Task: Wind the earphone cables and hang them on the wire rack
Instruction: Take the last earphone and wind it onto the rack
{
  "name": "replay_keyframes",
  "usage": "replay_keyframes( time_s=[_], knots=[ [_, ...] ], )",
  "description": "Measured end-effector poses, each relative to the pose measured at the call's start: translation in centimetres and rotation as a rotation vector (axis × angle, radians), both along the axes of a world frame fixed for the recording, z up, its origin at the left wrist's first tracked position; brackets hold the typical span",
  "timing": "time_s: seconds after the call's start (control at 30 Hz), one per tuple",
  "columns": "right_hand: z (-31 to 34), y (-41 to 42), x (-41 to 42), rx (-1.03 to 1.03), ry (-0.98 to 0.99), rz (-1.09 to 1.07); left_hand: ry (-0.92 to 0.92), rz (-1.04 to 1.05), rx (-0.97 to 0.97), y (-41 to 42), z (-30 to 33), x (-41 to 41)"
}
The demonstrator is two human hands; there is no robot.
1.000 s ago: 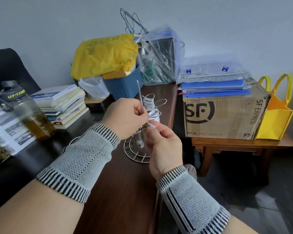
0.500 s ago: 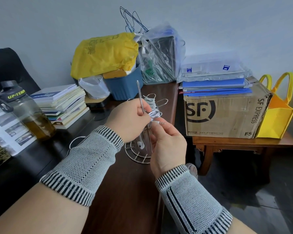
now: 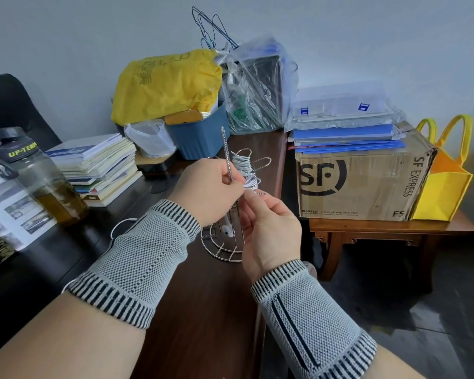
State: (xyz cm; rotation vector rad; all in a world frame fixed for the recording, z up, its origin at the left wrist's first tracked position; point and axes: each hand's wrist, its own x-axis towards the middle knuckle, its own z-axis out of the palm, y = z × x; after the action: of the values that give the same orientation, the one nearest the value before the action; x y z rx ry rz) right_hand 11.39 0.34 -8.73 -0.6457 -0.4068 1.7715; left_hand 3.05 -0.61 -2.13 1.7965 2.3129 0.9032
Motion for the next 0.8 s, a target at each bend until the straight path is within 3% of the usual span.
replay_keyframes(
  time_s=[0.27, 0.8],
  knots=[
    [0.6, -0.1, -0.2, -0.051, 0.048, -0.03, -0.139, -0.143, 0.01, -0.2, -1.0, -0.9],
    [0.2, 0.4, -0.5, -0.038, -0.1, -0.075, -0.104, -0.14, -0.053, -0.3, -0.5, -1.2]
  ],
)
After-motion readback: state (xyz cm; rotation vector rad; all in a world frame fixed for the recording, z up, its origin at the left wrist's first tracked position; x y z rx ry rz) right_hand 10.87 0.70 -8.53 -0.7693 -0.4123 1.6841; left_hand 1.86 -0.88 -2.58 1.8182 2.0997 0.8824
